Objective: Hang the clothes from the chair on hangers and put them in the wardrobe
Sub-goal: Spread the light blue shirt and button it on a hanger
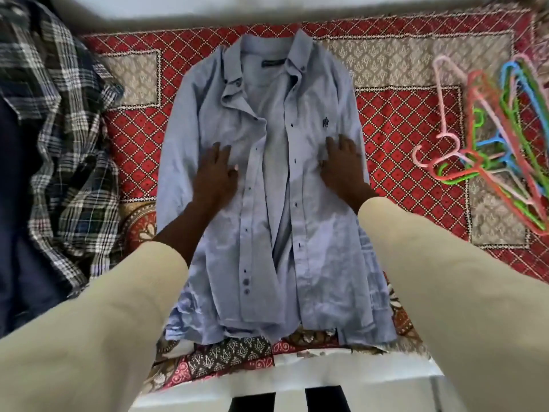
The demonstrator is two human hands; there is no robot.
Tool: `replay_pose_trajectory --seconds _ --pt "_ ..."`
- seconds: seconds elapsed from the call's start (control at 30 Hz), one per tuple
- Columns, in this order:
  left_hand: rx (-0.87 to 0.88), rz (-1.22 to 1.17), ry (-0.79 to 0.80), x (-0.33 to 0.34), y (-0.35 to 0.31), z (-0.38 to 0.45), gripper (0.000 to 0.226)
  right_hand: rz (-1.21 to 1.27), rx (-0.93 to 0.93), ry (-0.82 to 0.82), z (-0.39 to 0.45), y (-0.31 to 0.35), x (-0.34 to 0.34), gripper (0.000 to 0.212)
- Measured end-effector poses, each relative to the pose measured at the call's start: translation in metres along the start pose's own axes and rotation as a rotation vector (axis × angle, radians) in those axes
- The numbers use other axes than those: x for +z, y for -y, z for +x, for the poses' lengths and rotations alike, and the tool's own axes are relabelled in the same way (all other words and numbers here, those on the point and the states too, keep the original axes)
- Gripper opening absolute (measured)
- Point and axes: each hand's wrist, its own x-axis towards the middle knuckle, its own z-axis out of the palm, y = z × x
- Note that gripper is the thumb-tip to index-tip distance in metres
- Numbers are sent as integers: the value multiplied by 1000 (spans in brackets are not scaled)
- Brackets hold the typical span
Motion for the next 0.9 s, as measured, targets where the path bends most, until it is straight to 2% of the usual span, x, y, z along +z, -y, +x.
replay_pose_trajectory --seconds 0.07,0.1,0.13,0.2,0.27,0.37,0.47,0.53,0.6,0.7,0.77,0.83,0.9 --pt "-70 -94 -291 1 -3 -49 30 81 42 -105 -36 12 5 44" --pt "-106 -106 -358 5 -4 -78 21 84 25 -148 -62 17 11 40" --pt "-146 -108 -360 12 -3 -108 16 71 -3 -173 -89 22 19 35" --pt "-185 -66 -224 31 2 -171 15 55 -72 -161 -149 30 39 22" --pt "-82 17 -85 49 7 -233 17 42 -151 -85 -208 37 60 18" --pt "57 -4 30 60 3 -312 24 43 -252 62 -282 36 83 20" --pt "50 67 128 68 4 -364 43 15 -302 287 -347 26 91 37" --pt "53 136 247 75 8 -386 57 -12 -354 366 -381 12 94 48" --pt "52 200 313 81 10 -402 62 -76 -388 362 -399 -3 95 52" --pt "-41 211 320 86 5 -406 60 -102 -272 209 -405 -18 90 51" --pt "-17 246 264 88 2 -403 40 -122 -243 113 -406 -26 84 45" --pt "42 287 206 91 1 -399 15 -141 -304 84 -405 -31 83 37" --pt "62 260 216 88 -2 -402 11 -175 -353 114 -406 -33 83 40"
